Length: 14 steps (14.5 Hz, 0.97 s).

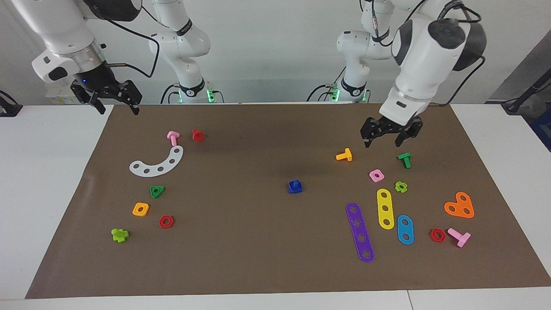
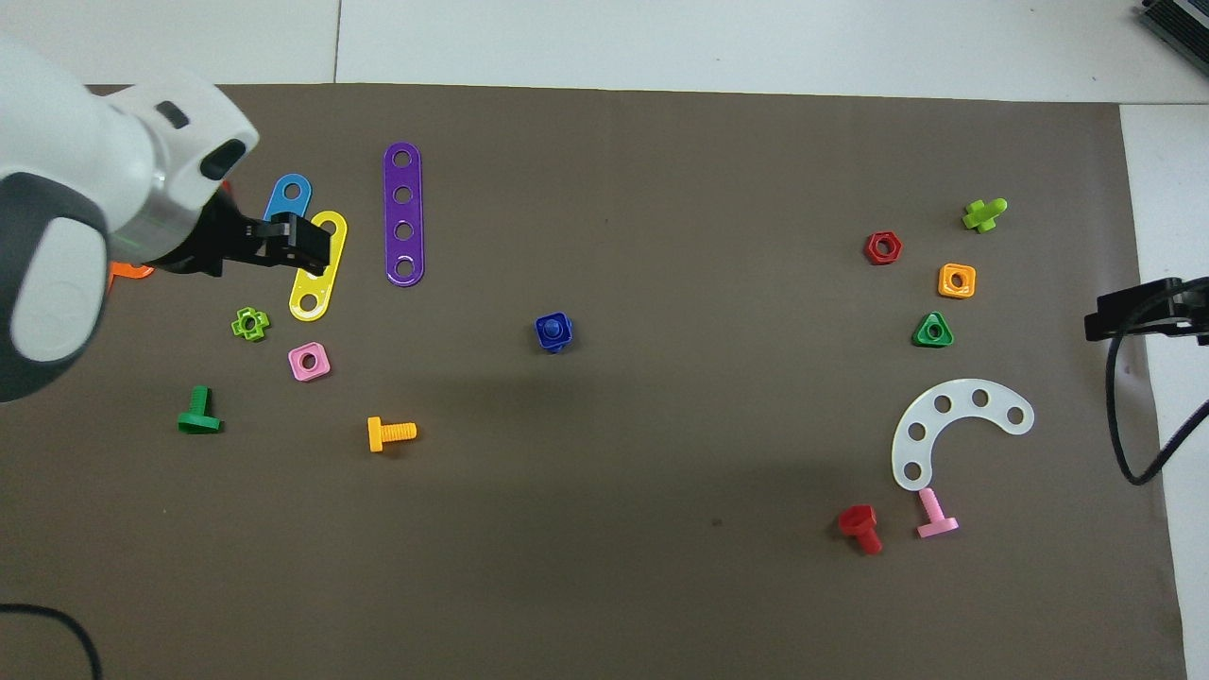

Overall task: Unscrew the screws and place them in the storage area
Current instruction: 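Reach the left gripper over the blue nut in the middle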

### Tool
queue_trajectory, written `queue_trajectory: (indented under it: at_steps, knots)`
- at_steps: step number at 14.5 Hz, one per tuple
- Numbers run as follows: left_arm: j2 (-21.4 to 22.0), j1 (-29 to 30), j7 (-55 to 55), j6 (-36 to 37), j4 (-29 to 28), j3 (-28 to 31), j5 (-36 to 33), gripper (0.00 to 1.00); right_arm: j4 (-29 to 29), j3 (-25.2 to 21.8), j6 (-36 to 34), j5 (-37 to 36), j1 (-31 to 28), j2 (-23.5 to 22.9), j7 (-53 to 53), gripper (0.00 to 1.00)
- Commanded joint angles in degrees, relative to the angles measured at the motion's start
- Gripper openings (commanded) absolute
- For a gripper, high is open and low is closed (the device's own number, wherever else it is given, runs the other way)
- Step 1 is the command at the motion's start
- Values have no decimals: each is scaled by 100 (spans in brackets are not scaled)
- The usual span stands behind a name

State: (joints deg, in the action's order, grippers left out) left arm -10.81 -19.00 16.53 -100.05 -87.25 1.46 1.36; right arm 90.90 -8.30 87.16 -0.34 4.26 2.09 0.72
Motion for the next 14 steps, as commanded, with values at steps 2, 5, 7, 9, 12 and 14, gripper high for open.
queue_trajectory:
  at_steps: [2, 5, 7, 9, 12, 14]
  knots:
    - [-360, -507, 728, -760, -107, 82, 390, 95, -29, 13, -112, 16, -75, 2, 245, 100]
    - [-939, -1025, 1194, -1383, -107, 91, 436, 97, -29, 13, -112, 16, -75, 2, 245, 100]
    - [-1316, -1245, 1221, -1648, -90, 100, 444, 97, -29, 13, -112, 16, -75, 2, 245, 100]
    - [-1512, -1413, 1291, -2112, -404, 108, 418, 97, -29, 13, -112, 16, -75, 2, 245, 100]
    - [-1564, -1518, 1283, -2842, -871, 100, 383, 96, -29, 13, -112, 16, -75, 2, 245, 100]
    - [-1582, -1597, 1265, -2993, -1030, 100, 374, 96, -20, 13, -112, 16, -83, 2, 245, 100]
